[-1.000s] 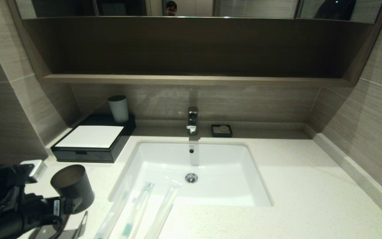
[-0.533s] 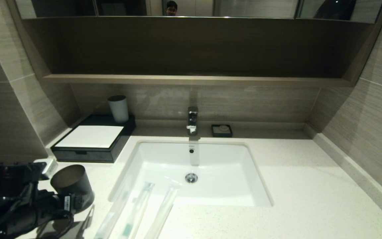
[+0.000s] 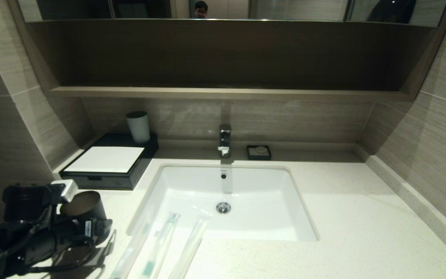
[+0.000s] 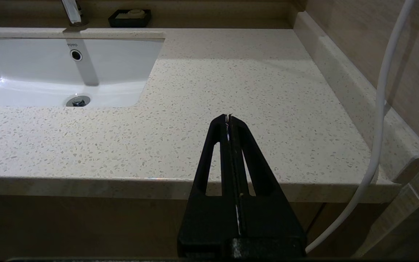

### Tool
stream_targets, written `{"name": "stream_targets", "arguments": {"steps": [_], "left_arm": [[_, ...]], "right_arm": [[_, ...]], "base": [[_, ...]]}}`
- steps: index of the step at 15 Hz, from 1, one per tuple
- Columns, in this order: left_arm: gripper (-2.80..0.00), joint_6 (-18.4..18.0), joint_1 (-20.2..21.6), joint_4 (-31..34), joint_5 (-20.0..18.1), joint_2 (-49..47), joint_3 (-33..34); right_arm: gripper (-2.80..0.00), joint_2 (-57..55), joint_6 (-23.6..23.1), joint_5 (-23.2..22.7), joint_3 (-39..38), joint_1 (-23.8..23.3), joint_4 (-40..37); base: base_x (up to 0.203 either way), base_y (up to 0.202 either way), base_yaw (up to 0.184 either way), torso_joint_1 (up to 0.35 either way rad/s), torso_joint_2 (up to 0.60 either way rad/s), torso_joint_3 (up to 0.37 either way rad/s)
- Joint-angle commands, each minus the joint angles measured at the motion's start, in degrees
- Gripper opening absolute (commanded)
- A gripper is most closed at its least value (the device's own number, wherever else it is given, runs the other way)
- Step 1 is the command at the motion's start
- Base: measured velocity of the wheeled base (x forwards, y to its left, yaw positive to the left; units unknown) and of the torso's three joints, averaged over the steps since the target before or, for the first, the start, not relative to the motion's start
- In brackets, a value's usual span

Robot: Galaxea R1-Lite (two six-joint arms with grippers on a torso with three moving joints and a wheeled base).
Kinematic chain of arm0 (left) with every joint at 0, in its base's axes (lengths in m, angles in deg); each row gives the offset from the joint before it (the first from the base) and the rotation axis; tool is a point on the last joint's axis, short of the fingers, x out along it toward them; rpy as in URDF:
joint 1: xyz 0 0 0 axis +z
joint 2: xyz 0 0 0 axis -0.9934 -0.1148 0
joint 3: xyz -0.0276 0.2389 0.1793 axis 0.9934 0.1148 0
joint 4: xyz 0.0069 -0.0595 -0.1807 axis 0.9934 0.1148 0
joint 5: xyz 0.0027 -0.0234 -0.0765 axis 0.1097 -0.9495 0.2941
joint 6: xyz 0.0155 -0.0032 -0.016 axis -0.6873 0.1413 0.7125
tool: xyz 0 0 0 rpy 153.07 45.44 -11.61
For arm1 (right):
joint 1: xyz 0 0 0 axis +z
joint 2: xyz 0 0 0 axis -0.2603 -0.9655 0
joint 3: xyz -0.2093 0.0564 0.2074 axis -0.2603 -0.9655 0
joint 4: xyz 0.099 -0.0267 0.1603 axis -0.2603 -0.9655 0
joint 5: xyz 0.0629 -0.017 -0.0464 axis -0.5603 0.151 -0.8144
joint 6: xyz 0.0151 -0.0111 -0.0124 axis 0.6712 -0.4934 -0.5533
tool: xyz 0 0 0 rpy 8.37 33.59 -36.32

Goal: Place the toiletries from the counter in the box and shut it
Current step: Pick up the cup

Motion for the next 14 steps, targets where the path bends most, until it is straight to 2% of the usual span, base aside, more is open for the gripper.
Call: {"name": "stream_targets", "arguments": {"steps": [1, 4, 14], "left_arm": [[0.00, 0.1, -0.1, -0.2, 0.1, -1.6, -1.2], [0.00, 0.0, 0.0, -0.2, -1.0, -2.3, -2.3], [0.00, 0.0, 0.0, -0.3, -1.0, -3.9, -4.1]], "right_arm": [[-2.80, 0.0, 0.0, 0.0, -0.1, 0.0, 0.0], [-2.80, 0.0, 0.0, 0.0, -0.1, 0.0, 0.0], [-2.80, 0.0, 0.0, 0.0, -0.1, 0.0, 0.0]], "base": [[0.000, 0.000, 0.000, 0.000, 0.00, 0.000], [0.000, 0.000, 0.000, 0.000, 0.00, 0.000], [0.000, 0.000, 0.000, 0.000, 0.00, 0.000]]}}
